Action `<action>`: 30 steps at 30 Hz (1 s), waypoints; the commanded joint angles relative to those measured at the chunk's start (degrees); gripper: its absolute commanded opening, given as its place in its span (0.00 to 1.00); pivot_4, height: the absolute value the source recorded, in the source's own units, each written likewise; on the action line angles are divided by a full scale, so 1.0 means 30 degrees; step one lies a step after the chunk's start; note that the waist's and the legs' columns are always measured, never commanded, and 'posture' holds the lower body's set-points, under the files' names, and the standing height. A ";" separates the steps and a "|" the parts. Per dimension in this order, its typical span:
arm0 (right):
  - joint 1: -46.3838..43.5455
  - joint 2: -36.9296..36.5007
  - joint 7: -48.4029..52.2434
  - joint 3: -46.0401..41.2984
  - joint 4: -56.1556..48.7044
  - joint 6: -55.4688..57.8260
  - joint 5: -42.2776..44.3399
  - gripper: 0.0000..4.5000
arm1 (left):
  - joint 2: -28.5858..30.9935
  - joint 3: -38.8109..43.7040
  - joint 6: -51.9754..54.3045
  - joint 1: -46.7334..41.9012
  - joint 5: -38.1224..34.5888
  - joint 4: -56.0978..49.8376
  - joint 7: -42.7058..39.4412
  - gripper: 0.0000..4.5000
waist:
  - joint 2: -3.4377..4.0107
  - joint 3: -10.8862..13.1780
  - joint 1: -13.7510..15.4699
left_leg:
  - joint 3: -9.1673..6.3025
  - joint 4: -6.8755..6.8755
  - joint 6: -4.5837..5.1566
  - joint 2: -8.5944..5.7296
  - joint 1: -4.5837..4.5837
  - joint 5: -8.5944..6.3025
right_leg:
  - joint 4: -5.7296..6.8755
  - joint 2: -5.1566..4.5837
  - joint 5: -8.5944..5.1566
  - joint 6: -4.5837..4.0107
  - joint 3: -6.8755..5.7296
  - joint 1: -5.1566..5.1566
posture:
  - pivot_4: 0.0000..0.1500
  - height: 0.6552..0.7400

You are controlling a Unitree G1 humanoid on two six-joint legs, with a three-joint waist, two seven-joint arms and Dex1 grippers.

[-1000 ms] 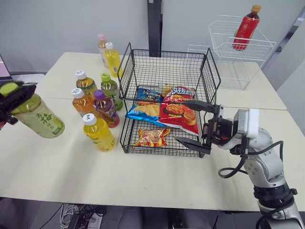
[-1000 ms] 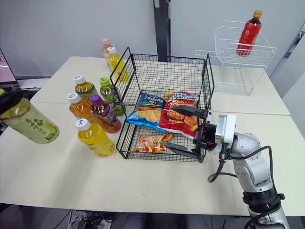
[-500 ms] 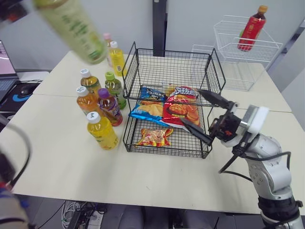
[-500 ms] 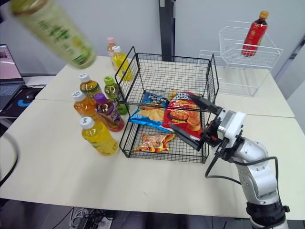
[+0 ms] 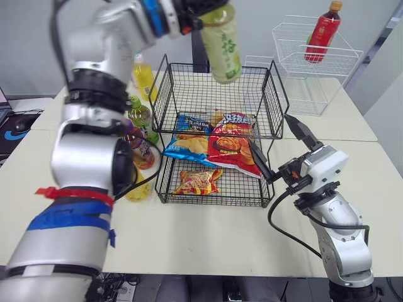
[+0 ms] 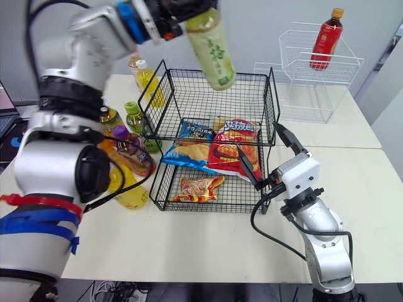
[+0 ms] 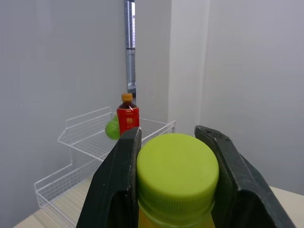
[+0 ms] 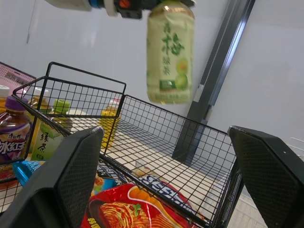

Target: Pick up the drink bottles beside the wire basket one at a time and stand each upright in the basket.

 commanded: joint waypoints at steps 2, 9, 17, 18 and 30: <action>0.0333 0.0183 -0.0509 0.0195 -0.0753 -0.0692 -0.0475 1.00 | -0.1323 0.0294 -0.2699 -0.1811 0.1730 0.2570 -0.0108 0.31 | 0.0009 0.0006 -0.0032 | 0.0003 -0.0004 0.0000 -0.0001 0.0003 0.0000 | 0.0000 0.0002 0.0000 0.0000 0.0005 -0.0003 | 1.00 1.00; 0.0753 0.0603 -0.1017 0.0684 -0.0939 -0.0834 -0.1074 1.00 | -0.3258 0.0542 -0.5001 -0.2414 0.4131 0.5240 0.1008 0.31 | 0.0021 0.0031 -0.0038 | 0.0000 0.0000 -0.0001 0.0001 0.0004 0.0001 | 0.0006 0.0006 -0.0001 0.0000 0.0005 -0.0005 | 1.00 1.00; 0.0979 0.0654 -0.1102 0.0593 -0.0921 -0.0928 -0.1129 1.00 | -0.4064 0.1313 -0.5337 -0.2176 0.4960 0.6211 0.0967 0.38 | 0.0022 0.0032 -0.0054 | -0.0001 0.0002 -0.0003 0.0000 0.0014 0.0002 | 0.0010 0.0007 -0.0001 0.0001 0.0007 0.0004 | 1.00 1.00; 0.0980 0.0675 -0.1134 0.0569 -0.0947 -0.0879 -0.1120 1.00 | -0.4082 0.1399 -0.5323 -0.2150 0.5051 0.6265 0.0996 0.47 | 0.0022 0.0032 -0.0058 | -0.0002 0.0002 -0.0004 0.0001 0.0017 0.0003 | 0.0015 0.0008 -0.0001 0.0001 0.0005 0.0005 | 1.00 1.00; 0.0160 0.0727 -0.1100 0.0920 -0.1580 0.0469 -0.0943 1.00 | -0.3300 0.2283 -0.5058 -0.1947 0.5553 0.6053 0.0533 0.99 | 0.0022 0.0031 -0.0099 | -0.0007 0.0009 -0.0014 0.0004 0.0024 0.0010 | 0.0030 0.0012 -0.0001 0.0000 0.0003 0.0009 | 1.00 1.00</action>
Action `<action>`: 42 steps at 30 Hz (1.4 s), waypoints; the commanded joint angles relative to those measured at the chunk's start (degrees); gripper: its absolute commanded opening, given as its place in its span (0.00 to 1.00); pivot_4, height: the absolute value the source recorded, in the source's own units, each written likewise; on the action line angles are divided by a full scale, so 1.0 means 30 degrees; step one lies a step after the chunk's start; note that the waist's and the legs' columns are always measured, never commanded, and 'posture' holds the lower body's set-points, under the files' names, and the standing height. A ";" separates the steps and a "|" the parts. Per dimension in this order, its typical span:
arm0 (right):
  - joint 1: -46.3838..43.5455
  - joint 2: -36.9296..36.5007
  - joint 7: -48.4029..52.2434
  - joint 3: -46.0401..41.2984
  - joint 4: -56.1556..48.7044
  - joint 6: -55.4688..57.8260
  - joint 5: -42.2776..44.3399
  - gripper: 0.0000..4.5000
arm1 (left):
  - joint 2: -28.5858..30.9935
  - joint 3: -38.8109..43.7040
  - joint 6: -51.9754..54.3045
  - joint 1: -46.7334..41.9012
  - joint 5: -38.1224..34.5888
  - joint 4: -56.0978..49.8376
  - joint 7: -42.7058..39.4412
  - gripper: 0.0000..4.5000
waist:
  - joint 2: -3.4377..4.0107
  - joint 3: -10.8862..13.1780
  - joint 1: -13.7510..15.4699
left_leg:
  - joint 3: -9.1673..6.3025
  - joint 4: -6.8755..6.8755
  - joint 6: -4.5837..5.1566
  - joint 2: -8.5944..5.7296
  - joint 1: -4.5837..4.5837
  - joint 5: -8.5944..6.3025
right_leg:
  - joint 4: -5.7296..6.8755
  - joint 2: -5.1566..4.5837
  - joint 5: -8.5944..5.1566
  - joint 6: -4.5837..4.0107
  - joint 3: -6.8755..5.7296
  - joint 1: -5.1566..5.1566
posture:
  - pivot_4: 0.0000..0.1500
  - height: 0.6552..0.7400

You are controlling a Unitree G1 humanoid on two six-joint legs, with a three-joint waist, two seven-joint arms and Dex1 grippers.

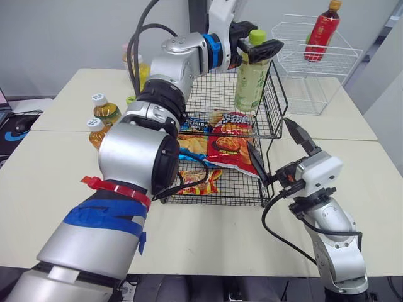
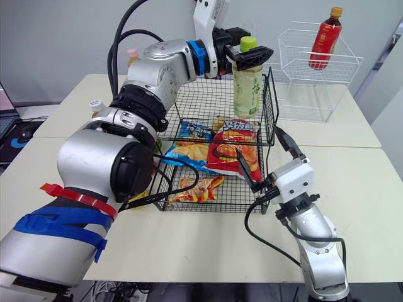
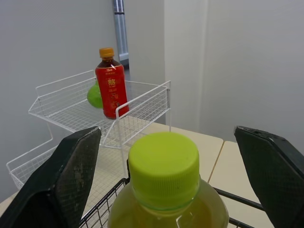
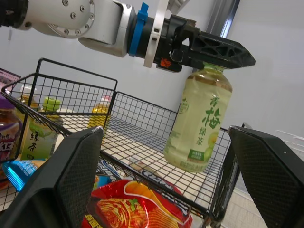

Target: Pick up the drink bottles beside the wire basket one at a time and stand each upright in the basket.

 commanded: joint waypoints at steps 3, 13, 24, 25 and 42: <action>-0.0567 -0.0054 0.0080 -0.0063 -0.0999 0.0455 0.0471 1.00 | 0.1352 0.0683 0.0366 -0.0472 -0.0162 -0.0963 -0.0890 0.99 | 0.0000 0.0000 -0.0184 | 0.0003 0.0006 -0.0002 0.0001 0.0000 0.0001 | 0.0006 0.0001 0.0001 -0.0001 0.0003 0.0001 | 1.00 1.00; -0.2559 -0.1393 0.2792 -0.0895 0.0339 0.0353 0.3667 1.00 | 0.6589 0.2318 0.7643 0.4258 -0.2394 -1.1870 -0.1102 0.99 | 0.0017 0.0001 -0.0716 | 0.0014 0.0019 -0.0032 0.0012 0.0064 0.0020 | 0.0125 0.0010 -0.0002 -0.0007 0.0059 -0.0004 | 1.00 1.00; -0.5682 -0.3667 1.0451 -0.0553 0.3680 0.0707 0.9673 1.00 | 1.2172 1.1264 1.4555 1.8668 -0.5152 -2.8928 0.4027 0.99 | 0.0005 -0.0008 -0.0621 | -0.0029 0.0218 -0.0037 0.0052 0.0055 0.0024 | 0.0303 0.0008 -0.0012 -0.0032 0.0034 0.0020 | 1.00 1.00; -0.5974 -0.4036 1.1671 -0.0215 0.3990 0.1139 1.0299 1.00 | 1.2445 1.2535 1.4873 2.0294 -0.5350 -2.9812 0.3931 0.99 | 0.0001 -0.0009 -0.0572 | -0.0019 0.0213 -0.0032 0.0043 0.0072 0.0020 | 0.0304 0.0003 -0.0012 -0.0031 0.0057 0.0029 | 1.00 1.00; -0.8431 -0.2684 1.5889 0.1255 0.7573 0.1483 1.0982 1.00 | 0.4041 2.4804 1.4076 4.1589 -1.2327 -3.7962 0.2252 0.99 | 0.0235 -0.0157 0.0144 | -0.0018 0.0204 0.0222 0.0024 0.0251 -0.0145 | 0.0035 -0.0065 -0.0016 -0.0064 0.0024 0.0286 | 1.00 1.00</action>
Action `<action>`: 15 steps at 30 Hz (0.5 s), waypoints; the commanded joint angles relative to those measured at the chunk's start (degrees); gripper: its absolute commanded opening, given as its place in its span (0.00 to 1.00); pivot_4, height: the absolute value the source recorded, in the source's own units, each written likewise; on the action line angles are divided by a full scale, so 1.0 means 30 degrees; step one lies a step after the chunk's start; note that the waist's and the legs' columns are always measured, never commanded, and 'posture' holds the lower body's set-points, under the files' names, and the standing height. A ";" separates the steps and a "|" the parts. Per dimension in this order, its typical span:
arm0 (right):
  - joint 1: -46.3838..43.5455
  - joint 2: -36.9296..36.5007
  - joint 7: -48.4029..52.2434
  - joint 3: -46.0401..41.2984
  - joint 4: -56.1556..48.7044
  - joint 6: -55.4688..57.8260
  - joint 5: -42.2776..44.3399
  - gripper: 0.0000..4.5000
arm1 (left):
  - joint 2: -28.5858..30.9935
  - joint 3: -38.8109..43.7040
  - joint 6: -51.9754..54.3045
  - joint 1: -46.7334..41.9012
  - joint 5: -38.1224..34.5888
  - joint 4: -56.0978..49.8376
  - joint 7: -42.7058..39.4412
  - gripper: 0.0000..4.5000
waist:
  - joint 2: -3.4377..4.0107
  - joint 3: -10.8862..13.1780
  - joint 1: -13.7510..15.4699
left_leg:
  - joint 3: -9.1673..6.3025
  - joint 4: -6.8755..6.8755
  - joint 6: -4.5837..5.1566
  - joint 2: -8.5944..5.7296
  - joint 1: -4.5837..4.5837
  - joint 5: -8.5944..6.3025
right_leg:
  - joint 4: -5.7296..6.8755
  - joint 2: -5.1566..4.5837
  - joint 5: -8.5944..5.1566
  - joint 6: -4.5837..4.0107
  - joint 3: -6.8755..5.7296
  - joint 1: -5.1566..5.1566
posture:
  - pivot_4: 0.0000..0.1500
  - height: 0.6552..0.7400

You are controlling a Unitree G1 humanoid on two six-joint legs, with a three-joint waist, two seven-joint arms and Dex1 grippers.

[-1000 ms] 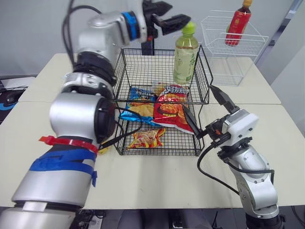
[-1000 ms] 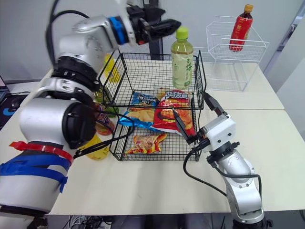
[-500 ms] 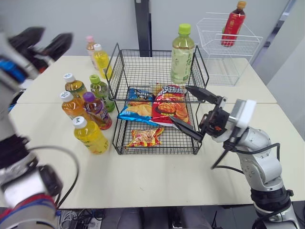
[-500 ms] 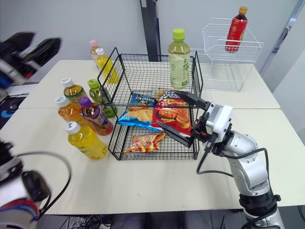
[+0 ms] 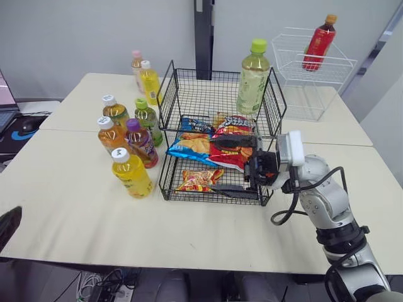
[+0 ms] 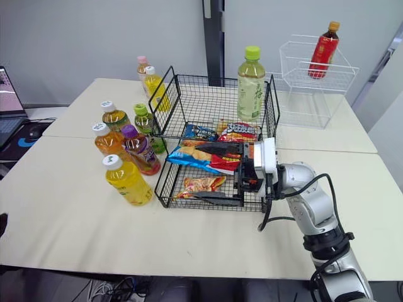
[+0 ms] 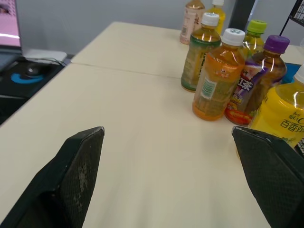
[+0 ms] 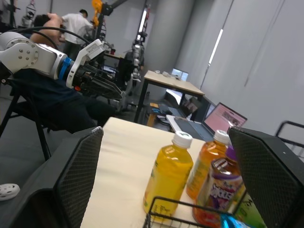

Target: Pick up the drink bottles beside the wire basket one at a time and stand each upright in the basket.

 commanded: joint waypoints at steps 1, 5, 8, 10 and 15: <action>-0.0090 0.0231 0.0052 -0.0270 -0.0392 -0.0098 0.0307 1.00 | -0.0091 -0.0297 -0.1105 0.0601 -0.1303 -0.0670 0.0887 0.99 | 0.0009 -0.0013 -0.0085 | 0.0028 0.0001 0.0032 -0.0003 -0.0001 -0.0018 | -0.0029 0.0000 0.0010 0.0017 0.0026 0.0000 | 1.00 1.00; 0.0107 0.0262 -0.0144 -0.0381 -0.0549 -0.0178 0.0091 1.00 | 0.1210 -0.1641 -0.1663 -0.0072 -0.2102 -0.0291 0.2382 0.99 | -0.0049 -0.0047 -0.0055 | 0.0033 -0.0002 0.0056 0.0010 -0.0061 -0.0069 | -0.0055 0.0011 0.0055 0.0104 0.0010 -0.0024 | 1.00 1.00; 0.0519 0.0071 -0.0498 -0.0591 -0.1009 -0.0195 -0.0126 1.00 | 0.3086 -0.3566 -0.1955 -0.1783 -0.1928 0.0582 0.3572 0.99 | -0.0051 -0.0049 0.0176 | -0.0004 -0.0010 0.0051 0.0019 -0.0079 -0.0069 | -0.0053 0.0017 0.0041 0.0081 -0.0032 -0.0029 | 1.00 1.00; 0.0750 -0.0057 -0.0859 -0.0709 -0.1340 -0.0206 -0.0322 1.00 | 0.4428 -0.5109 -0.2203 -0.3246 -0.1500 0.1530 0.4218 0.99 | -0.0050 -0.0049 0.0227 | -0.0020 -0.0007 0.0047 0.0020 -0.0078 -0.0065 | -0.0051 0.0017 0.0044 0.0080 -0.0048 -0.0025 | 1.00 1.00; 0.1286 -0.0529 -0.2319 -0.0937 -0.2045 -0.0399 -0.1600 1.00 | 0.6916 -1.0049 -0.3294 -0.7340 0.0454 0.4780 0.4931 0.99 | -0.0060 -0.0054 0.0231 | 0.0005 0.0014 0.0048 0.0012 -0.0077 -0.0065 | -0.0059 0.0010 0.0066 0.0107 -0.0012 -0.0016 | 1.00 1.00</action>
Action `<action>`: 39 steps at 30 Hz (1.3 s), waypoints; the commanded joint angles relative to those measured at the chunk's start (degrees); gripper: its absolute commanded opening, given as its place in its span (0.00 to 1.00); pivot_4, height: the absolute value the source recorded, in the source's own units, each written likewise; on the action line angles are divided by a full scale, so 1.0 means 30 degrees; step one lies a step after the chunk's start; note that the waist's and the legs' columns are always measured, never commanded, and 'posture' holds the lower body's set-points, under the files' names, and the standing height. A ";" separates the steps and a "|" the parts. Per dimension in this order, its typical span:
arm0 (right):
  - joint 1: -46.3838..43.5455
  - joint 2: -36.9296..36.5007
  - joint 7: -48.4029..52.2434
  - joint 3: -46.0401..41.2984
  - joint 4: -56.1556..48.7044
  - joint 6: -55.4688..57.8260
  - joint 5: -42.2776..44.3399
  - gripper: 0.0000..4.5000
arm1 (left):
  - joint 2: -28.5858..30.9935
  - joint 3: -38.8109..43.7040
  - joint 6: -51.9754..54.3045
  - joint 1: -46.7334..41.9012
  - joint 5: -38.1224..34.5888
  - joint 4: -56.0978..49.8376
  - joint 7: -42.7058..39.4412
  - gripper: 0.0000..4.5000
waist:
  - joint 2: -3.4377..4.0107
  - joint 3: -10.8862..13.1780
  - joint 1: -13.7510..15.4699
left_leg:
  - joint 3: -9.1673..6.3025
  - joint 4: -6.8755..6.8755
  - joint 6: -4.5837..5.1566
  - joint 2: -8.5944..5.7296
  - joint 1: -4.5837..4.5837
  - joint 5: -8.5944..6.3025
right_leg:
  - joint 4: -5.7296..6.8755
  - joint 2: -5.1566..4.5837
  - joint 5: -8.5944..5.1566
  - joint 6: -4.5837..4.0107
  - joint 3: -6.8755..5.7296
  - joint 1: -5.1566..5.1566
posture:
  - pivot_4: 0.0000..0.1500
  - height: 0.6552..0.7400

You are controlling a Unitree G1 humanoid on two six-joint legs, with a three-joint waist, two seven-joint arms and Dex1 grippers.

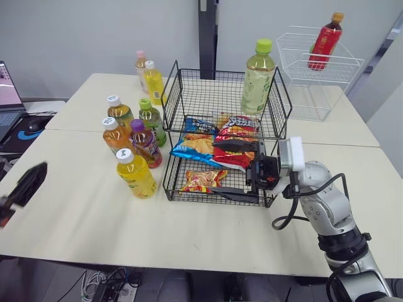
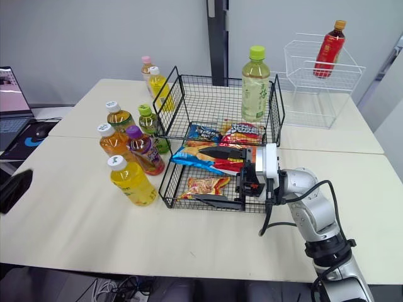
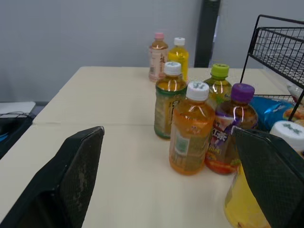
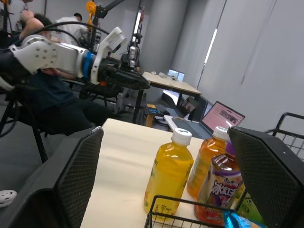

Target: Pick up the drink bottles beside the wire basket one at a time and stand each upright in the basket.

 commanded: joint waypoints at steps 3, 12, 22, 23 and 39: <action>0.0229 -0.0311 -0.2035 -0.0721 -0.1339 -0.0244 -0.1492 1.00 | 0.1337 -0.4821 -0.2054 -0.3919 0.2499 0.3509 0.0451 0.99 | -0.0007 0.0000 -0.0094 | 0.0014 -0.0005 0.0003 0.0001 -0.0023 -0.0003 | -0.0018 -0.0001 0.0011 0.0021 0.0003 -0.0019 | 1.00 1.00; 0.1065 -0.0460 -0.3837 -0.0625 -0.2848 0.0124 -0.2370 1.00 | 0.0855 -1.0211 -0.5844 -0.9369 0.5908 0.9398 -0.0483 0.99 | -0.0023 0.0006 -0.0212 | 0.0003 -0.0037 -0.0002 0.0006 -0.0128 0.0000 | -0.0015 0.0003 0.0001 0.0008 -0.0043 -0.0103 | 1.00 1.00; 0.1569 -0.0716 -0.4566 -0.0627 -0.3531 0.0139 -0.2603 1.00 | 0.0721 -1.1870 -0.7440 -1.1714 0.7421 1.2766 -0.0951 0.80 | -0.0030 0.0014 -0.0253 | 0.0014 -0.0033 -0.0003 0.0012 -0.0127 0.0001 | -0.0014 0.0005 0.0000 0.0015 -0.0042 -0.0105 | 1.00 1.00; 0.1602 -0.0731 -0.4583 -0.0620 -0.3561 0.0140 -0.2596 1.00 | 0.0712 -1.1841 -0.7444 -1.1724 0.7414 1.2795 -0.1012 0.74 | -0.0031 0.0014 -0.0246 | 0.0013 -0.0033 -0.0003 0.0010 -0.0129 0.0001 | -0.0015 0.0005 0.0000 0.0016 -0.0043 -0.0105 | 1.00 1.00; 0.1059 -0.0417 -0.3905 -0.0824 -0.2832 -0.0197 -0.2123 1.00 | 0.1563 -0.9629 -0.6202 -1.0715 0.5768 1.0524 -0.1453 0.31 | -0.0084 0.0052 -0.0312 | 0.0007 -0.0032 -0.0004 0.0015 -0.0136 0.0002 | -0.0014 0.0005 -0.0001 0.0017 -0.0048 -0.0113 | 1.00 1.00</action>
